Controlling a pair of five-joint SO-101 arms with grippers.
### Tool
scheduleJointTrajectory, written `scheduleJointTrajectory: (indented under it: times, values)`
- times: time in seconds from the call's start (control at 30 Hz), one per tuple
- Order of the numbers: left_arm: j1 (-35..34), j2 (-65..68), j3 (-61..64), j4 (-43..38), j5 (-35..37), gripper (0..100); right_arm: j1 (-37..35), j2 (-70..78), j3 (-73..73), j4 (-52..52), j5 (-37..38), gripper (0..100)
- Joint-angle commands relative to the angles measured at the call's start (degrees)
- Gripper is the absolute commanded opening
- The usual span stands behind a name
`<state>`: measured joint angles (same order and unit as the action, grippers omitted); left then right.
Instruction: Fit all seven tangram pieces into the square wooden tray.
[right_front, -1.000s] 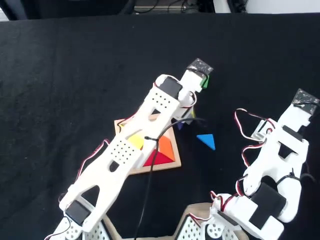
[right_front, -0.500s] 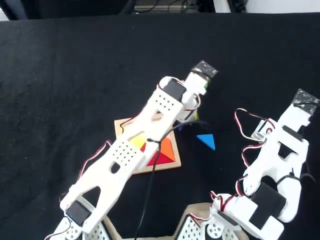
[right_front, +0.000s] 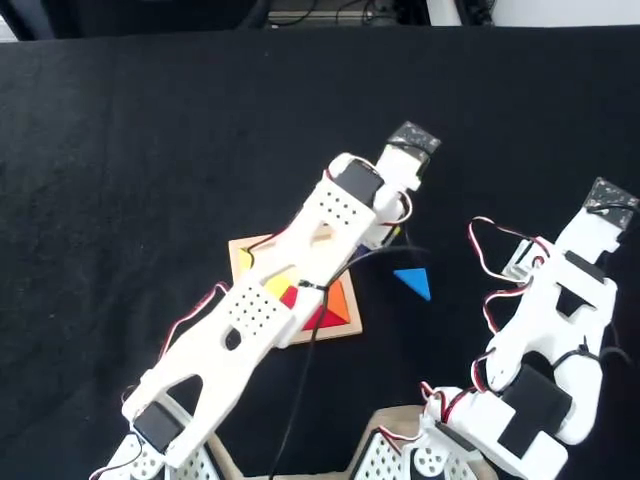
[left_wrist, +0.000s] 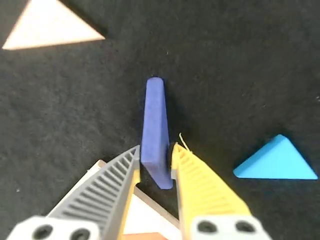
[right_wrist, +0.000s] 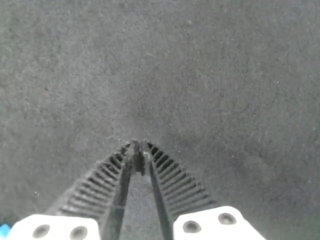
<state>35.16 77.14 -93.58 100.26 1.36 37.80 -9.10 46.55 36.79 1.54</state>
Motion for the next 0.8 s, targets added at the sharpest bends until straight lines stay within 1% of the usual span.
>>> scheduleJointTrajectory:
  times: [0.0, 0.13, 0.23, 0.3, 0.37, 0.5, 0.63, 0.77]
  values:
    - [0.40, -3.16, -1.27, 0.62, 0.44, 11, -0.53, -0.22, -0.40, -1.05, 0.44, 1.1]
    - [0.84, -3.43, -1.63, 0.70, 0.35, 10, -0.53, -0.22, -0.40, -1.05, 0.44, 1.1]
    - [1.01, -4.04, -1.27, 0.62, 0.26, 2, -0.53, -0.22, -0.31, -1.05, 0.44, 1.1]
    - [1.63, -3.34, -1.01, 0.62, 0.26, 4, -0.53, -0.22, -0.31, -1.05, 0.44, 1.1]
    - [2.07, -2.55, -1.36, 0.53, 0.26, 3, -0.53, -0.22, -0.22, -1.05, 0.44, 1.1]
    - [2.15, -2.37, -1.80, 0.62, -0.18, 3, -0.53, -0.22, -0.22, -1.05, 0.44, 1.1]
    - [-0.13, -9.14, 0.13, 0.88, -6.51, 3, -0.44, -0.22, -0.22, -1.05, 0.44, 1.1]
    - [-1.71, -20.66, 11.74, 0.88, -12.84, 3, -0.44, -0.22, -0.22, -1.05, 0.44, 1.1]
